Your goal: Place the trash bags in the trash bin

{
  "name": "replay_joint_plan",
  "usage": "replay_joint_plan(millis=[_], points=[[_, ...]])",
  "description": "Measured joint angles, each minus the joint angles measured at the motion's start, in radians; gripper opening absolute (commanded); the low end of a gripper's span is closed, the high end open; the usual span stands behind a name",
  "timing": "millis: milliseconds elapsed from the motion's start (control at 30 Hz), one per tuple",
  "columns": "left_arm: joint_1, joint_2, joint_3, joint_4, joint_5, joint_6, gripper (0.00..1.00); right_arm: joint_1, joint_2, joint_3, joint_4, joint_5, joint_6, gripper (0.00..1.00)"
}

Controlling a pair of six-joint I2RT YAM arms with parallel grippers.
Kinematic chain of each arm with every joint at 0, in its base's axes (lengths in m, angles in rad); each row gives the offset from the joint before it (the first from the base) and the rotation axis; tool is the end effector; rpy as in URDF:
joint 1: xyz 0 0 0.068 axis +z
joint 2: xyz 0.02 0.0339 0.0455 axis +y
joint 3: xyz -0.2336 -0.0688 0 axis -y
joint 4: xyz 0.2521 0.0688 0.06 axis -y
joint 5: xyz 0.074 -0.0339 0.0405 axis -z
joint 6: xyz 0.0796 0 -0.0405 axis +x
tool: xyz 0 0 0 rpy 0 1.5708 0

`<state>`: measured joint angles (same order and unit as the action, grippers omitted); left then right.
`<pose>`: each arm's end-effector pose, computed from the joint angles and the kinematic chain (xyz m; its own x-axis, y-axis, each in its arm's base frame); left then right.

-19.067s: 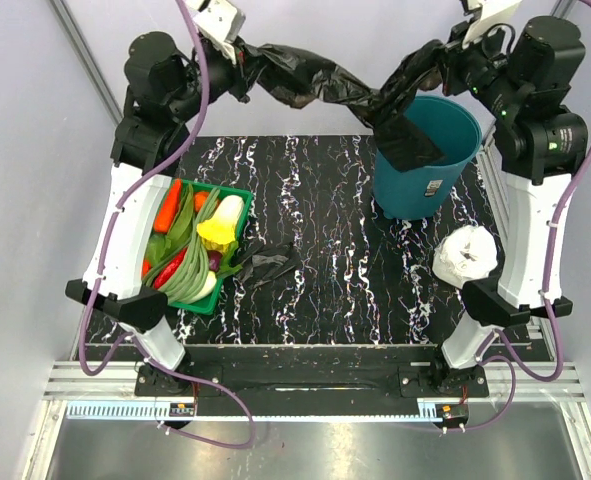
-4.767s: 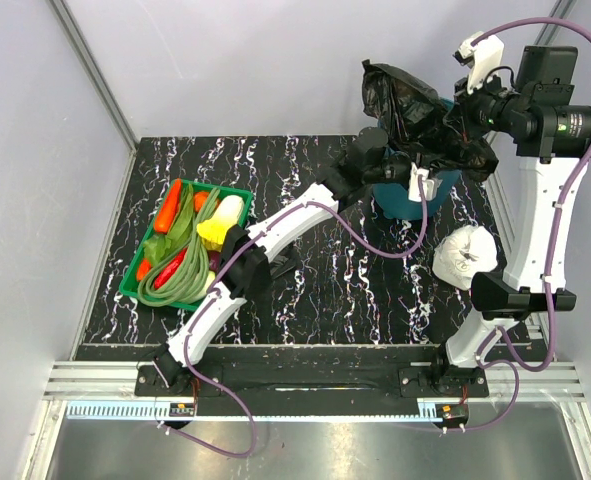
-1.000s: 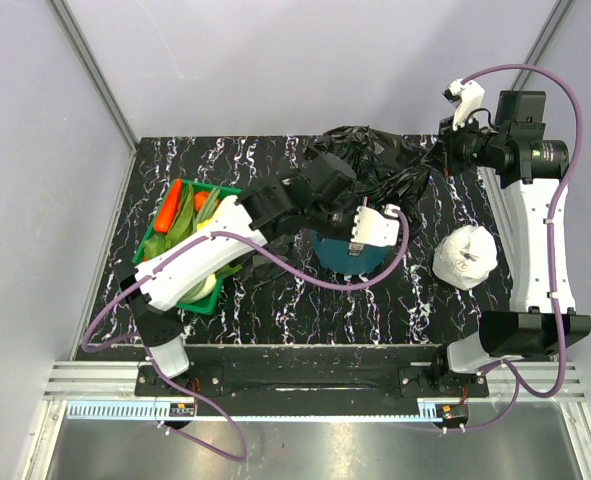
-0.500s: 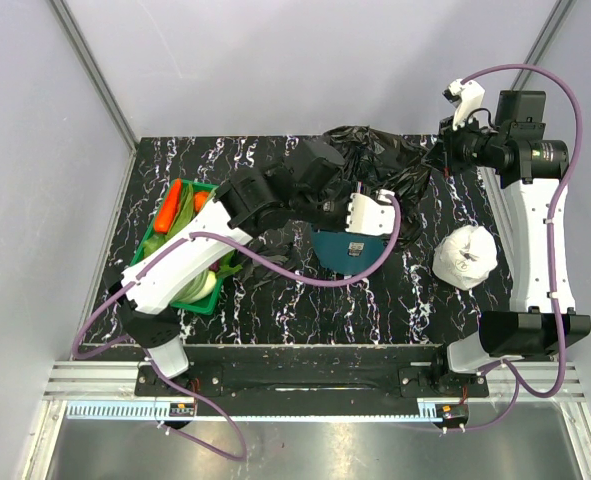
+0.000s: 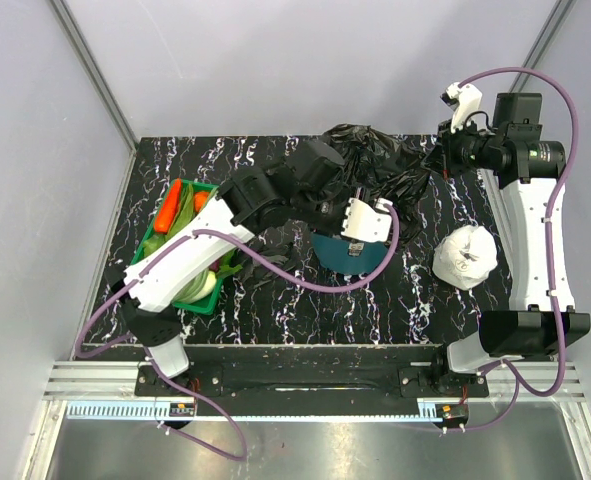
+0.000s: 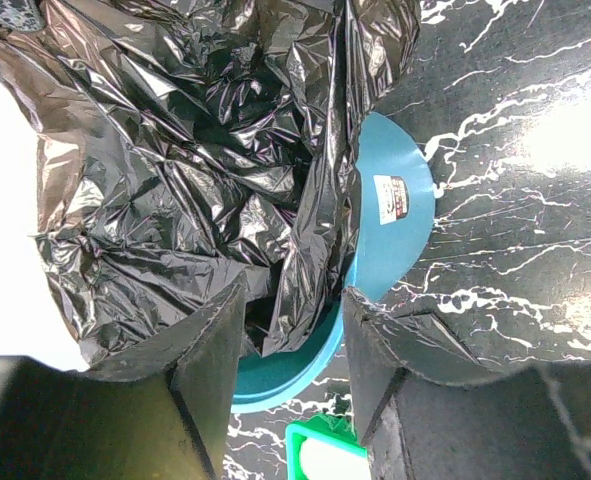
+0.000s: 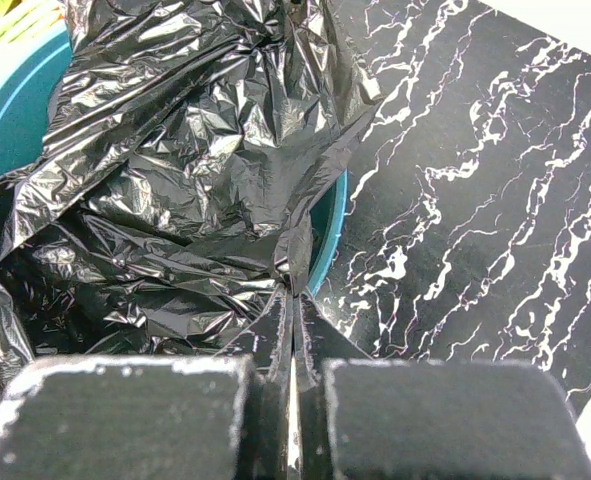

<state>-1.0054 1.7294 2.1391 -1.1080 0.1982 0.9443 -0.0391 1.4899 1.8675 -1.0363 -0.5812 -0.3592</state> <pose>0.1907 -0.3298 0.4019 0.5341 0.6406 -0.5516 0.8118 -0.2065 0.5463 0.3259 0.0310 0.4090 -0.4316 -0.2772 -0.8584 -0.5906 0.8062 0.0366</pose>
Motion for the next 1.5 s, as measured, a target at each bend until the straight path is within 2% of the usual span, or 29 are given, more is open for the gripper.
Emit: replay_joint_plan(millis=[433, 633, 733, 1100, 1500], points=[[0.033, 0.059, -0.006, 0.011, 0.044, 0.035, 0.48, 0.000, 0.000, -0.008, 0.000, 0.023, -0.006, 0.00], [0.033, 0.060, -0.006, 0.011, 0.059, 0.041, 0.36, 0.000, 0.000, -0.008, 0.001, 0.023, -0.007, 0.00], [0.033, 0.061, -0.008, 0.011, 0.061, 0.047, 0.34, 0.000, 0.000, -0.010, 0.003, 0.024, -0.007, 0.00], [0.039, 0.073, -0.015, 0.013, 0.071, 0.054, 0.37, 0.000, 0.000, -0.014, 0.018, 0.042, -0.009, 0.00], [0.044, 0.077, -0.015, 0.021, 0.081, 0.063, 0.13, 0.000, 0.000, -0.015, 0.018, 0.049, -0.011, 0.00]])
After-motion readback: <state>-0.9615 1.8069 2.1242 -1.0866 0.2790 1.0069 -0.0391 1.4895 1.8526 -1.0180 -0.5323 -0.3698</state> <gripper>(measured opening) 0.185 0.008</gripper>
